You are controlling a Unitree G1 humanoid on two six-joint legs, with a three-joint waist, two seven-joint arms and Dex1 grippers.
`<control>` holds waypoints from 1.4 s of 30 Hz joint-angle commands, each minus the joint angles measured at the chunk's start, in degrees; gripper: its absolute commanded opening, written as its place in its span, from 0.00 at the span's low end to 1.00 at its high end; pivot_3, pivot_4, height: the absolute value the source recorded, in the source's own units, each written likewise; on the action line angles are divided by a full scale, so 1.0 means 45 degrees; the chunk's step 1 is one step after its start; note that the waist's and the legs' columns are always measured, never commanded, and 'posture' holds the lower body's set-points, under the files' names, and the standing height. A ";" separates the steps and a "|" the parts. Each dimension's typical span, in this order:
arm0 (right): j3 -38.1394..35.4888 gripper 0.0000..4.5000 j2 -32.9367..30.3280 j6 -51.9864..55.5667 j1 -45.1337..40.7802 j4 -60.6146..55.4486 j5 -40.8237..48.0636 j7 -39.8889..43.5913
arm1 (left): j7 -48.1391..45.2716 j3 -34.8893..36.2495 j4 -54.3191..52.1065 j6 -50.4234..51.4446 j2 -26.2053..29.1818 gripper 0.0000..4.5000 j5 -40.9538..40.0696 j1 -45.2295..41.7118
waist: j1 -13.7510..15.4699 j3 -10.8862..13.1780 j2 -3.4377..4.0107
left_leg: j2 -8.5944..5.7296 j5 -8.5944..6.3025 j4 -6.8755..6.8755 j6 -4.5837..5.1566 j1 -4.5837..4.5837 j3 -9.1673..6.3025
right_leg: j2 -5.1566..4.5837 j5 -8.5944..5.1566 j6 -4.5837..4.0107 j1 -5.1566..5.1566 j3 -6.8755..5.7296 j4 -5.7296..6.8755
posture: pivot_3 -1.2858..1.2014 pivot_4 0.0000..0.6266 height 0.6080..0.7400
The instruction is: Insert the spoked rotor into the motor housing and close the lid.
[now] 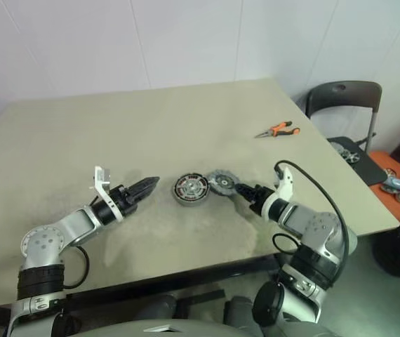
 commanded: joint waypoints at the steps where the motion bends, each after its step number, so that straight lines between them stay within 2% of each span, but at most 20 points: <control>1: -0.0054 0.64 -0.0025 0.0413 -0.0202 0.0182 0.0555 -0.0257 | -0.0085 0.0122 -0.0448 -0.0070 0.0038 0.54 -0.0108 -0.0113 | -0.0062 -0.0001 0.0002 | 0.0000 0.0000 0.0000 0.0000 0.0000 0.0000 | 0.0000 0.0000 0.0000 -0.0001 0.0000 0.0000 | 0.52 0.00 1.00; 2: -0.0017 0.71 0.0006 0.0517 -0.0195 0.0212 0.0598 -0.0339 | -0.0106 0.0129 -0.0427 -0.0070 0.0059 0.54 -0.0100 -0.0113 | -0.0119 0.0000 0.0004 | 0.0001 0.0000 0.0000 0.0000 0.0000 -0.0001 | 0.0000 0.0000 0.0000 0.0000 0.0000 0.0001 | 0.52 0.00 1.00; 17: 0.0672 0.71 0.0708 -0.1039 -0.0270 0.1183 0.1296 -0.1470 | -0.0226 0.0066 -0.0296 -0.0118 0.0011 0.54 0.0037 -0.0211 | -0.0260 -0.0001 0.0015 | 0.0010 0.0000 -0.0003 0.0001 0.0010 -0.0001 | 0.0002 0.0000 0.0002 0.0003 -0.0001 -0.0003 | 0.52 0.00 1.00; 24: 0.1933 0.71 0.0574 -0.2593 -0.0424 0.1992 0.1516 -0.1443 | -0.0227 0.0063 -0.0370 -0.0109 -0.0049 0.54 0.0068 -0.0160 | -0.0264 0.0001 0.0017 | 0.0014 0.0000 -0.0006 0.0001 0.0016 -0.0001 | 0.0005 0.0000 0.0002 -0.0001 -0.0002 -0.0003 | 0.52 0.00 1.00; 26: 0.2761 0.71 0.0300 -0.3142 -0.0218 0.1813 0.1388 -0.1257 | -0.0244 0.0091 -0.0371 -0.0111 -0.0034 0.54 0.0075 -0.0130 | -0.0254 0.0005 0.0023 | 0.0014 0.0000 -0.0009 0.0000 0.0012 -0.0001 | 0.0005 0.0000 0.0002 -0.0002 -0.0001 -0.0006 | 0.52 0.00 1.00; 29: 0.3472 0.58 0.0031 -0.3472 0.0058 0.1383 0.1579 -0.1102 | -0.0237 0.0123 -0.0387 -0.0119 -0.0045 0.54 0.0082 -0.0108 | -0.0229 0.0006 0.0024 | 0.0013 0.0000 -0.0017 0.0001 0.0002 0.0000 | 0.0004 0.0000 0.0001 -0.0009 -0.0002 -0.0021 | 0.52 0.00 1.00; 33: 0.4990 0.28 -0.0835 -0.3804 0.0535 0.0447 0.1616 -0.0568 | -0.0255 0.0139 -0.0345 -0.0122 -0.0044 0.54 0.0109 -0.0096 | -0.0171 0.0006 0.0024 | 0.0010 -0.0001 -0.0020 0.0003 -0.0030 -0.0001 | 0.0000 0.0000 0.0001 -0.0032 -0.0001 -0.0029 | 0.52 0.00 1.00; 36: 0.6188 0.28 -0.1651 -0.4059 0.0763 -0.0490 0.1635 -0.0111 | -0.0251 0.0118 -0.0351 -0.0107 -0.0070 0.54 0.0116 -0.0091 | -0.0173 0.0005 0.0023 | 0.0009 0.0000 0.0004 0.0004 -0.0098 -0.0001 | 0.0000 0.0002 0.0002 -0.0096 -0.0001 -0.0018 | 0.52 0.00 1.00; 39: 0.8064 0.28 -0.2898 -0.5123 0.0966 -0.1390 0.1000 0.0487 | -0.0305 0.0094 -0.0284 -0.0099 -0.0062 0.54 0.0149 -0.0126 | -0.0179 0.0004 0.0021 | 0.0009 0.0000 0.0010 0.0005 -0.0139 0.0000 | 0.0002 0.0002 0.0002 -0.0138 -0.0001 -0.0008 | 0.52 0.00 1.00; 42: 0.9091 0.28 -0.3589 -0.6033 0.0736 -0.1644 0.0492 0.0574 | -0.0372 0.0057 -0.0220 -0.0106 -0.0066 0.54 0.0198 -0.0169 | -0.0164 0.0003 0.0018 | 0.0009 0.0002 0.0012 0.0008 -0.0156 -0.0001 | 0.0007 0.0002 0.0002 -0.0156 -0.0002 -0.0004 | 0.52 0.00 1.00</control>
